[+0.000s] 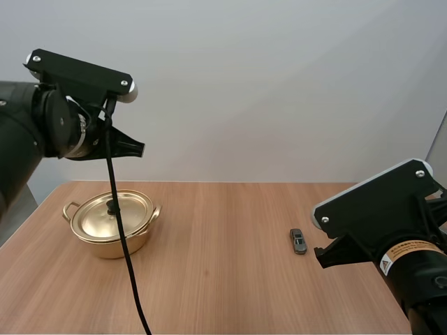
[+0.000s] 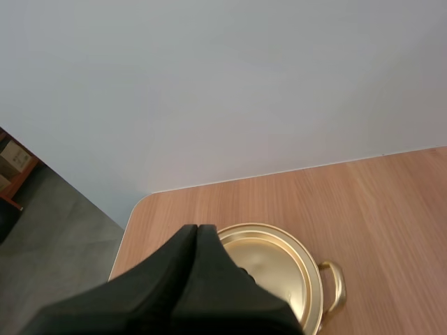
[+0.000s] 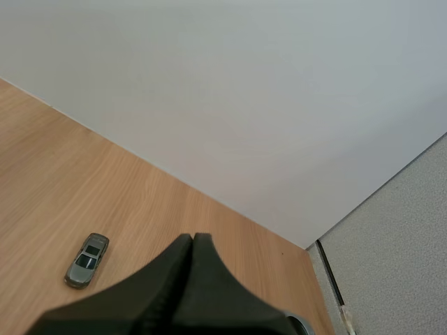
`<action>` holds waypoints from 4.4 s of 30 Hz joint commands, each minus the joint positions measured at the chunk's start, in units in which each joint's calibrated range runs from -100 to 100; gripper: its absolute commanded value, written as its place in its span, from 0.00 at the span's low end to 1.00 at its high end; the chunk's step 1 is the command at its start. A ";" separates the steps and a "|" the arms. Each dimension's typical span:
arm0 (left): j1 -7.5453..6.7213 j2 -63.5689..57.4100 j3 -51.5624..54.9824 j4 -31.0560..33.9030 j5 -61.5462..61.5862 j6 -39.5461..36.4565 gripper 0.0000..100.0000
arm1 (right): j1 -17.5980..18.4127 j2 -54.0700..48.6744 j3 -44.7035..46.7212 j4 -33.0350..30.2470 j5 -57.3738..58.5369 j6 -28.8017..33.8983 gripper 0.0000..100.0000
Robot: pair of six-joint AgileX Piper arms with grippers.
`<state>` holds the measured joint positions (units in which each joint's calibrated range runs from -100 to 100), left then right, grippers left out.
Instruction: Open the pot, put the car inside, and close it
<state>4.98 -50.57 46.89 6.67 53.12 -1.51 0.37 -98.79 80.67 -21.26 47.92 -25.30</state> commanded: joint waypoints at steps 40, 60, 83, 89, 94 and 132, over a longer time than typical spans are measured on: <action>0.00 36.75 -10.80 2.56 17.45 0.51 0.60 | 0.01 0.01 -0.01 0.88 3.64 0.04 0.00; 1.91 46.12 -11.55 3.74 13.16 -0.09 0.60 | 0.01 0.01 -0.01 0.88 4.28 0.04 0.00; 1.91 46.51 -11.87 3.13 8.12 0.14 0.00 | 0.01 0.01 -0.01 1.02 4.28 0.04 0.00; 1.91 40.06 -17.76 -2.52 16.68 4.07 0.00 | 0.01 0.01 -0.01 1.16 4.28 0.04 0.00; 1.91 30.84 -29.81 -9.66 27.76 6.84 0.00 | 0.01 0.13 -0.01 1.29 4.28 0.36 0.00; 1.91 16.27 -86.73 -21.84 46.88 10.24 0.00 | 0.01 70.62 -34.85 12.83 9.54 1.73 0.46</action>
<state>6.87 -34.31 -39.85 -15.15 100.00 8.52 0.37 -36.81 45.96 -8.41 57.06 -23.49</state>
